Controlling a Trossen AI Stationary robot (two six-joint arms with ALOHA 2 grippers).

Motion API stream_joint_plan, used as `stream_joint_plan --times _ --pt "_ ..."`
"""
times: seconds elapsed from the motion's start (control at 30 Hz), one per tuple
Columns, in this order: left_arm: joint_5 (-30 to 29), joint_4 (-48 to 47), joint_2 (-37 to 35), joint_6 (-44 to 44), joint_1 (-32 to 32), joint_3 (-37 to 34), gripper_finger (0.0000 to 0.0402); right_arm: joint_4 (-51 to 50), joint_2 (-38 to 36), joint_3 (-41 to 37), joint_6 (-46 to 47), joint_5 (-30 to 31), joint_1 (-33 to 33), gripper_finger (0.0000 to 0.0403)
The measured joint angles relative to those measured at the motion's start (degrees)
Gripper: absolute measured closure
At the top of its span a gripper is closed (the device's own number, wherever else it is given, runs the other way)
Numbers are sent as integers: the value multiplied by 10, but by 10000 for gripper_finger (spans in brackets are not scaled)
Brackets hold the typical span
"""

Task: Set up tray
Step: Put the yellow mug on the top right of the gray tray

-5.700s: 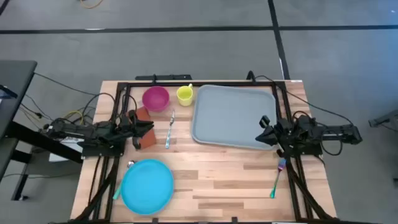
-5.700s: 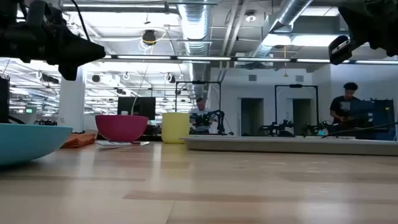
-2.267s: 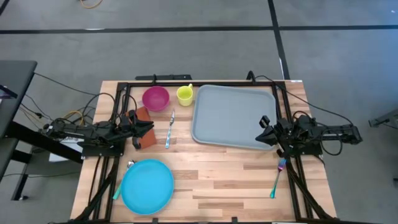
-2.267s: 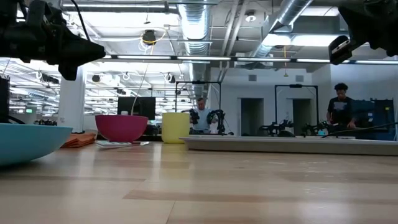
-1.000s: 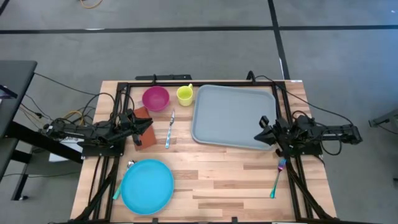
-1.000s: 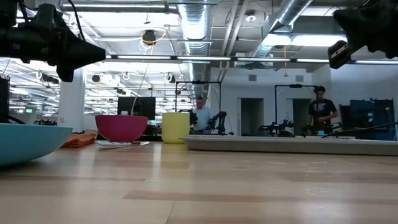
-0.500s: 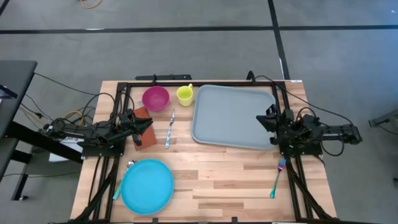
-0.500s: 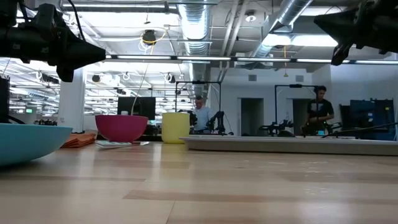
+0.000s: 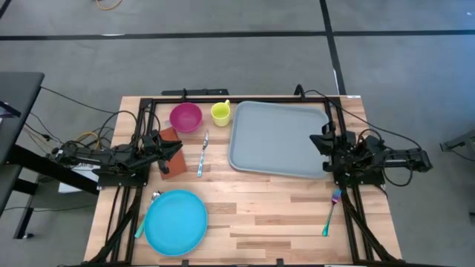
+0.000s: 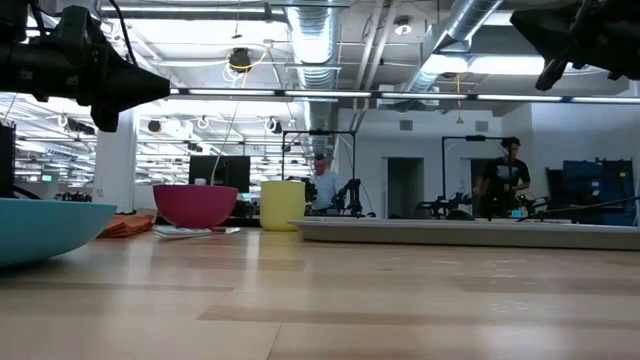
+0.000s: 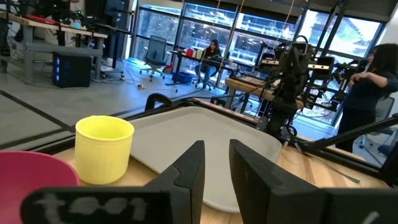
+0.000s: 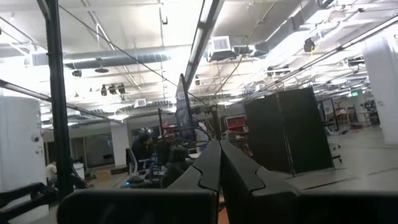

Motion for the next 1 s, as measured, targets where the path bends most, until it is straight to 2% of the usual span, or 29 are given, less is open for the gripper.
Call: stream_joint_plan --times 0.37,0.6,0.87,1.0 --pt "7 0 0 -42 0 0 340 18 0 1 -8 0 -1 403" --pt "-19 -1 0 -42 0 0 340 24 0 4 -69 1 -17 403" --pt "-35 -1 0 -41 0 0 340 22 1 7 -71 0 -27 402" --pt "-37 0 0 -41 0 0 340 12 1 7 -81 0 -27 383"
